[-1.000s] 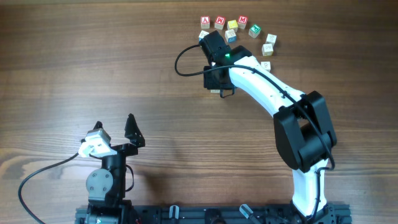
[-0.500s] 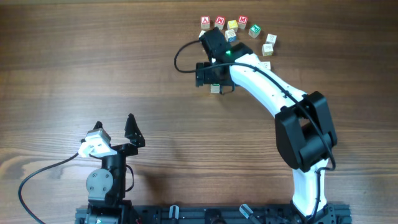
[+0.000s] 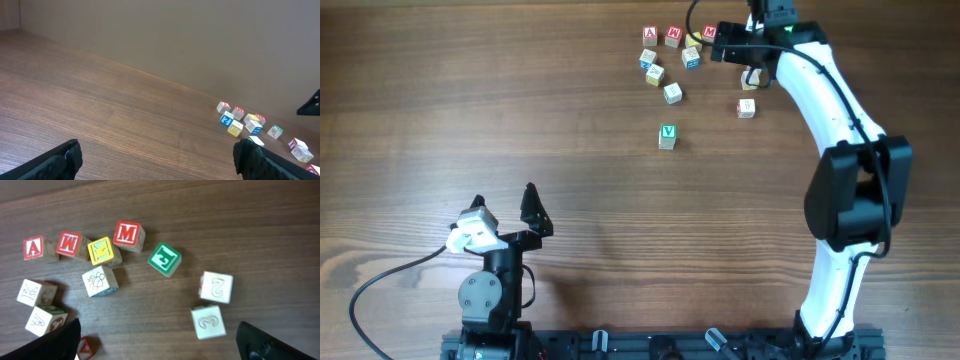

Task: Form a tower

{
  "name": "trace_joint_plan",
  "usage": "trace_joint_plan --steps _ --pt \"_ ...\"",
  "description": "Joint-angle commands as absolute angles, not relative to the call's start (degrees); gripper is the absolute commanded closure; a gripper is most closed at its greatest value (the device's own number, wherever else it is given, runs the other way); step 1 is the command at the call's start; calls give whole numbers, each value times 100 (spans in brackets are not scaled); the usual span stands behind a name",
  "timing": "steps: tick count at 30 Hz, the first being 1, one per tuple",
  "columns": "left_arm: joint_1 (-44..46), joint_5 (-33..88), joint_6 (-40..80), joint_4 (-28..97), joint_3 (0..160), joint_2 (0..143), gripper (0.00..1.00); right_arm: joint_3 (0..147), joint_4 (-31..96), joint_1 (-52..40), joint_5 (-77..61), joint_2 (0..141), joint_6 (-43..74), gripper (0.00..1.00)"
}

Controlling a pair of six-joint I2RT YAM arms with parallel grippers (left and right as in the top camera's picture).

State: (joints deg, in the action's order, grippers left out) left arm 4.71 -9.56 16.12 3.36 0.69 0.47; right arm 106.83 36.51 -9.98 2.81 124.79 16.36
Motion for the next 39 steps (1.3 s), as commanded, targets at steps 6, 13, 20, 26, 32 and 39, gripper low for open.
trace_joint_plan --steps 6,13,20,26,32,39 --pt "438 -991 1500 318 32 16 0 10632 3546 -858 637 13812 1813 1" --pt "438 -991 1500 318 32 16 0 10632 3450 -860 637 13834 1809 36" --pt "438 -991 1498 318 32 16 0 11246 4340 -860 290 13609 1800 78" --pt "438 -991 1498 318 32 16 0 12143 5695 -1166 -716 12385 1806 78" --pt "438 -991 1500 318 32 16 0 12138 6490 -2318 -390 11966 1835 78" --pt "438 -991 1500 318 32 16 0 11496 6689 -2867 19 12092 2729 78"
